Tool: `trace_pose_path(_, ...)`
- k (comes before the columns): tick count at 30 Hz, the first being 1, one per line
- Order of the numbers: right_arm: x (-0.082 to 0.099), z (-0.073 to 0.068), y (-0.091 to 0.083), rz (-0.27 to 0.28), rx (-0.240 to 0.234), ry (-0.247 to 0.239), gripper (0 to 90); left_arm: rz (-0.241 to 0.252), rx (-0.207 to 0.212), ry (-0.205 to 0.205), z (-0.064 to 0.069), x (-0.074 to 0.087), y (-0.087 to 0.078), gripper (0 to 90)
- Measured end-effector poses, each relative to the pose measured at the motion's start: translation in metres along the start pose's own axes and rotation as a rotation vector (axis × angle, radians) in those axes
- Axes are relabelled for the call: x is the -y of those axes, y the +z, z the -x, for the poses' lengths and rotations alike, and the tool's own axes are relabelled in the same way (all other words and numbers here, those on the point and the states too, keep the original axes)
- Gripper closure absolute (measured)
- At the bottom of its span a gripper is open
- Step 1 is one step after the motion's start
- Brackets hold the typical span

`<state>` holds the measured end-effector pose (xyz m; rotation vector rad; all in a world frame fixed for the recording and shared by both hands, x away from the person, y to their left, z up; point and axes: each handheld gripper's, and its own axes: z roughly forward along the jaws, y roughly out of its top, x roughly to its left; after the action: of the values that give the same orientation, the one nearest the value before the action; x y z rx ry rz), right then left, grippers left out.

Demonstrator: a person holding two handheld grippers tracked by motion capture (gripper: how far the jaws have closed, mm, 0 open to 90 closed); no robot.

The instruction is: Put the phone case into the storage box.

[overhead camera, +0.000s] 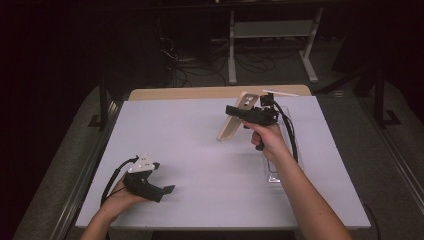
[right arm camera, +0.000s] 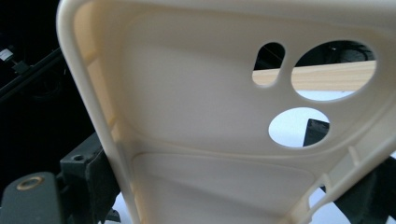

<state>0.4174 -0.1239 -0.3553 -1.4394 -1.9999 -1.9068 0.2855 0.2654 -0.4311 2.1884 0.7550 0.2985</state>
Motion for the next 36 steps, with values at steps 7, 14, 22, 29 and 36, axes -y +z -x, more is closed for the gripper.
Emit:
trace_pose_path(7,-0.009,0.005,-0.007,-0.006,0.030,-0.012,9.4,-0.008,-0.006,-0.003,0.000,-0.001,0.000,1.0)
trace_pose_path(14,-0.020,0.012,-0.016,0.006,0.059,-0.006,9.5,-0.013,-0.010,-0.002,0.000,-0.001,0.000,1.0)
trace_pose_path(22,-0.027,0.027,-0.027,0.023,0.106,0.024,9.5,-0.006,-0.012,-0.009,-0.001,-0.001,0.000,1.0)
trace_pose_path(29,-0.038,0.035,-0.038,0.040,0.131,0.036,9.5,-0.006,-0.015,-0.013,0.000,-0.001,0.000,1.0)
trace_pose_path(36,-0.049,0.039,-0.047,0.050,0.168,0.025,9.5,-0.015,-0.017,-0.008,-0.001,-0.001,-0.001,1.0)
